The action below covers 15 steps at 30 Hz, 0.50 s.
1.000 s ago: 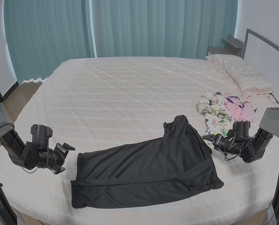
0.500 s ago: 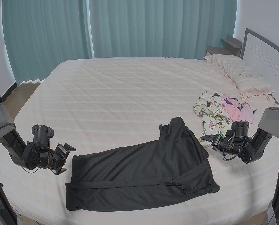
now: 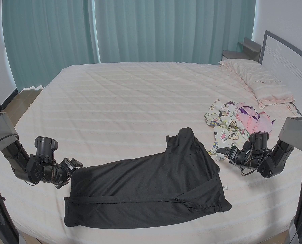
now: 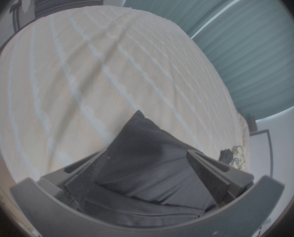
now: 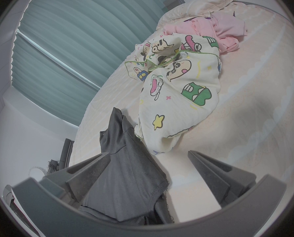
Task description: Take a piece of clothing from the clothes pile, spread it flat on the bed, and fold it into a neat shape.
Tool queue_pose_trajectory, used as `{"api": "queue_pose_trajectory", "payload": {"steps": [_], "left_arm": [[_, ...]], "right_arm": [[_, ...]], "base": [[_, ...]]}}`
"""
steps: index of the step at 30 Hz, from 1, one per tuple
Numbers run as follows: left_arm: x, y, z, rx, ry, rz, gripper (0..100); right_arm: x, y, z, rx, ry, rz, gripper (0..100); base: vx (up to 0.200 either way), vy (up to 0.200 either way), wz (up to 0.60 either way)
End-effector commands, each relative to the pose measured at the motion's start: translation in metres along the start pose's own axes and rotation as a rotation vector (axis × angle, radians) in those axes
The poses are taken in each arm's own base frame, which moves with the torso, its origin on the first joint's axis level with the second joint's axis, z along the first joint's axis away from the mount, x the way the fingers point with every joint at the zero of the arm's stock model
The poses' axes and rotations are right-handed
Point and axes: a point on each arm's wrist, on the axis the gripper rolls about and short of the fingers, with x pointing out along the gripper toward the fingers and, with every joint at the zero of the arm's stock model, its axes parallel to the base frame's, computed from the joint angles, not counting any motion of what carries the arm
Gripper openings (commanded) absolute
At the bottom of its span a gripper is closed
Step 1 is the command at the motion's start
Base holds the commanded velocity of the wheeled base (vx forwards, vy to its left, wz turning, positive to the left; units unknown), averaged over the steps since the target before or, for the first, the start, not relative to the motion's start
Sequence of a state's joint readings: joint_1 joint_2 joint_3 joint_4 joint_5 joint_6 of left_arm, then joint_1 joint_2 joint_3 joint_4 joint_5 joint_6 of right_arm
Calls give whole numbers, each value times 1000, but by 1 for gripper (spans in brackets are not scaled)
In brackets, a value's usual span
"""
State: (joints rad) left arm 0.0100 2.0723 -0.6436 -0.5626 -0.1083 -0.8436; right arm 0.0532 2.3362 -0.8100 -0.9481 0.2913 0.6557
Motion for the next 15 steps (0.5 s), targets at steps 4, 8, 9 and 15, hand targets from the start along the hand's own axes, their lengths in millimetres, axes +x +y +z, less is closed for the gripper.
{"api": "queue_pose_trajectory", "payload": {"steps": [4, 8, 9, 15], "left_arm": [[10, 13, 3, 80, 31, 24, 100], [24, 24, 17, 213, 36, -24, 100], [25, 24, 17, 215, 34, -28, 100], [45, 27, 19, 278, 40, -204, 100]], "right_arm": [[0, 1, -3, -1, 8, 1, 100], [0, 1, -3, 0, 10, -1, 100], [0, 1, -3, 0, 10, -1, 100], [1, -1, -7, -1, 16, 0, 100]], "base": [[0, 0, 0], [0, 0, 0], [0, 0, 0], [0, 0, 0]]}}
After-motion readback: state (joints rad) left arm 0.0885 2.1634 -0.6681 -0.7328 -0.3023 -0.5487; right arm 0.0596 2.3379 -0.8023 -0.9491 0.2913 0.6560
